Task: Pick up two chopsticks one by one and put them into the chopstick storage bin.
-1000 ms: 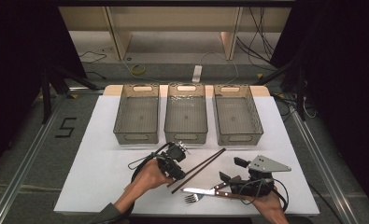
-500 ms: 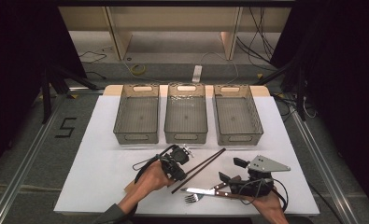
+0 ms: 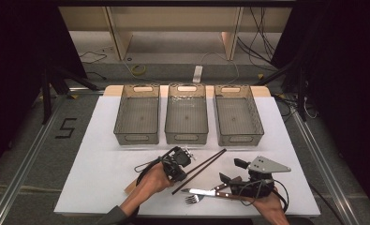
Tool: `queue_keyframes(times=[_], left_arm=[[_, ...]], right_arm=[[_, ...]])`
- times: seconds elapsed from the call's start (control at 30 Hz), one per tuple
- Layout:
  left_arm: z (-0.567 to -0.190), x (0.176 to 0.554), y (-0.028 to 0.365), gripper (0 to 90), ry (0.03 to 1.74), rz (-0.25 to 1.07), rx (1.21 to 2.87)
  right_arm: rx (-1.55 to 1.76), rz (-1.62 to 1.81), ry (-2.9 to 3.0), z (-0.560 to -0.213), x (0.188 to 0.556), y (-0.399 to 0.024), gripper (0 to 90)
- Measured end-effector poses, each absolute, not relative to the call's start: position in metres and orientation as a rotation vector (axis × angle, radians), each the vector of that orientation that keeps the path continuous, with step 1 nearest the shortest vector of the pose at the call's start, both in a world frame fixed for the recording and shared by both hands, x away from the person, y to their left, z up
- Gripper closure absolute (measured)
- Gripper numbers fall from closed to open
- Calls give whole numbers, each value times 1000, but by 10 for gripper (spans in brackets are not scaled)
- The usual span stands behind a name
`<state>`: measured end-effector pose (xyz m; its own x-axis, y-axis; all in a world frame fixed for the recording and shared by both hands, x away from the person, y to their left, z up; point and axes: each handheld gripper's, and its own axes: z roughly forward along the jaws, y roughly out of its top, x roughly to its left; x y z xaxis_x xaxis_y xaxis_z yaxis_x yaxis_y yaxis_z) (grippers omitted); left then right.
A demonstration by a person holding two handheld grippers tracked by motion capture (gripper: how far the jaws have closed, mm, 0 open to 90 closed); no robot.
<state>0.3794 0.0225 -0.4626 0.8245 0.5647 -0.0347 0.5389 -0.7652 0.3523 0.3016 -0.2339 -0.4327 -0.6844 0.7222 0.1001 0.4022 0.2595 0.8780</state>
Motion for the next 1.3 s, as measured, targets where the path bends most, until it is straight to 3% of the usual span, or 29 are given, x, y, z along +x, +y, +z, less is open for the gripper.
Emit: queue_keyframes(times=[0.5, 1.3], left_arm=[[-459, 379, 25, 847, 802, 90, 2638], [-407, 379, 56, 847, 787, 138, 2499]], right_arm=[[1032, 1392, 2216, -432, 302, -234, 245], [1032, 1398, 2213, -432, 302, -235, 244]])
